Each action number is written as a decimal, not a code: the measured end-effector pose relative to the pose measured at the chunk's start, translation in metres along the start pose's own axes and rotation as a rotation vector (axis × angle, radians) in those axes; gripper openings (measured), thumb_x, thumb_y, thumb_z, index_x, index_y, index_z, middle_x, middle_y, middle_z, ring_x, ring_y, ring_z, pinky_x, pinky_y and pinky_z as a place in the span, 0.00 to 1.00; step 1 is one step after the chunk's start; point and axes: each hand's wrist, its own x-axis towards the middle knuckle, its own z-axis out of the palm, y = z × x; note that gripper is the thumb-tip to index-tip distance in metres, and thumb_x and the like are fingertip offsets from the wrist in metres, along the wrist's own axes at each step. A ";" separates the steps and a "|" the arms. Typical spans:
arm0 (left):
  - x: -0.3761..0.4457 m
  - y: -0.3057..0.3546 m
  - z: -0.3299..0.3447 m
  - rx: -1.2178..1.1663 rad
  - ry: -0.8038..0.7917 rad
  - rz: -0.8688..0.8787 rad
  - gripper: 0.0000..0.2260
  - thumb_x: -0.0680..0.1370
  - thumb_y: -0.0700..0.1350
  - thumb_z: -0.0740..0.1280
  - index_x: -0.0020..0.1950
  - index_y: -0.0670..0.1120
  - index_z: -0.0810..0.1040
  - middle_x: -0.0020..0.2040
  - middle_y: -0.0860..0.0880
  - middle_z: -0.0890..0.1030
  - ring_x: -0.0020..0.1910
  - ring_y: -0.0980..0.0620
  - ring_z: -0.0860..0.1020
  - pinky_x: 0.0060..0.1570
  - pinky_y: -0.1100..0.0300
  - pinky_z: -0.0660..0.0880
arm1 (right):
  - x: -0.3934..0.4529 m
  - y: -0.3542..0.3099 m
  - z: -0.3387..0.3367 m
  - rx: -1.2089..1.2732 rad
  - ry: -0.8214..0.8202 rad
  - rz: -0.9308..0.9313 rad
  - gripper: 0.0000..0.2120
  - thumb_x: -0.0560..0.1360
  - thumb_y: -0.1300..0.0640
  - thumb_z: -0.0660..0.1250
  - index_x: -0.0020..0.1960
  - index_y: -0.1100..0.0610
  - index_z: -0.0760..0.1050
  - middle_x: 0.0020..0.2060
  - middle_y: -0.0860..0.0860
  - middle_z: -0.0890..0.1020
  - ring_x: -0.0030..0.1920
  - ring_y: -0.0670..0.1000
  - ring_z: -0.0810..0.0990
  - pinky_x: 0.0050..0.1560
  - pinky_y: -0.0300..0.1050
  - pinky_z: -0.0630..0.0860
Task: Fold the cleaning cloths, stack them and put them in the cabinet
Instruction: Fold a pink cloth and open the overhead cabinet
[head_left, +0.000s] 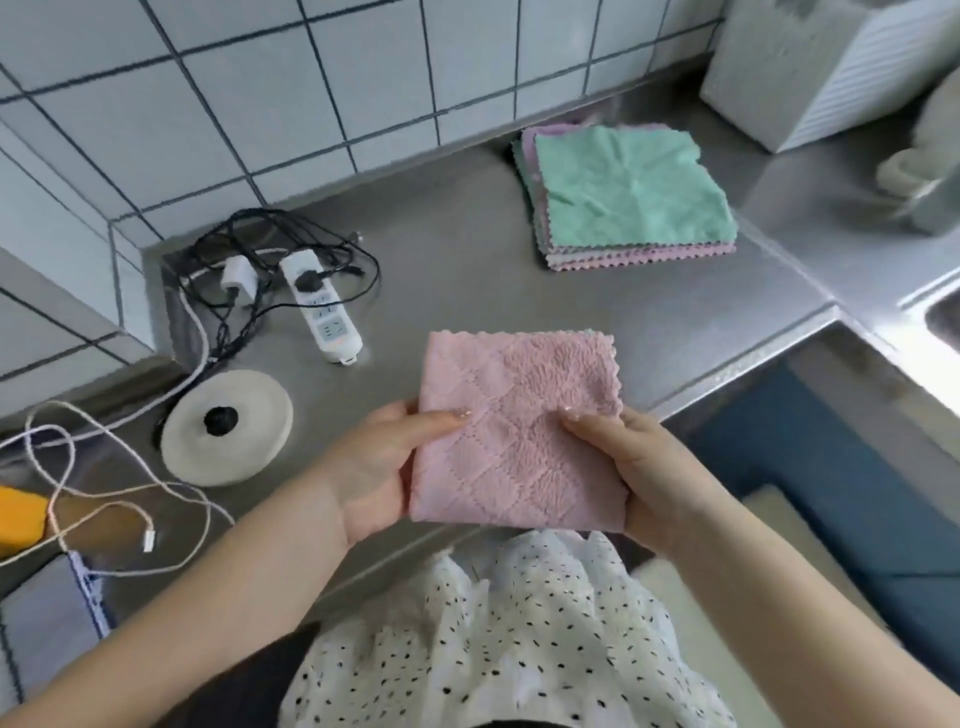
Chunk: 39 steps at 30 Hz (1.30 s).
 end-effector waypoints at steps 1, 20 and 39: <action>0.000 -0.004 0.007 0.031 -0.043 -0.019 0.19 0.68 0.41 0.67 0.58 0.38 0.76 0.50 0.39 0.83 0.45 0.45 0.84 0.39 0.49 0.81 | -0.010 0.007 -0.006 0.019 0.032 -0.017 0.16 0.65 0.55 0.71 0.51 0.57 0.78 0.47 0.55 0.85 0.44 0.54 0.84 0.46 0.55 0.82; -0.105 -0.226 0.252 0.661 -0.887 -0.338 0.18 0.71 0.42 0.70 0.59 0.38 0.77 0.54 0.41 0.83 0.46 0.47 0.83 0.46 0.54 0.81 | -0.350 0.211 -0.133 0.607 0.846 -0.441 0.19 0.65 0.59 0.70 0.56 0.61 0.75 0.44 0.56 0.86 0.41 0.53 0.85 0.37 0.45 0.82; -0.349 -0.414 0.428 1.146 -1.799 -0.680 0.12 0.71 0.44 0.68 0.53 0.42 0.79 0.48 0.43 0.84 0.43 0.47 0.83 0.38 0.56 0.80 | -0.603 0.365 -0.062 1.094 1.678 -0.953 0.19 0.63 0.61 0.70 0.53 0.64 0.78 0.43 0.60 0.85 0.38 0.56 0.85 0.39 0.54 0.82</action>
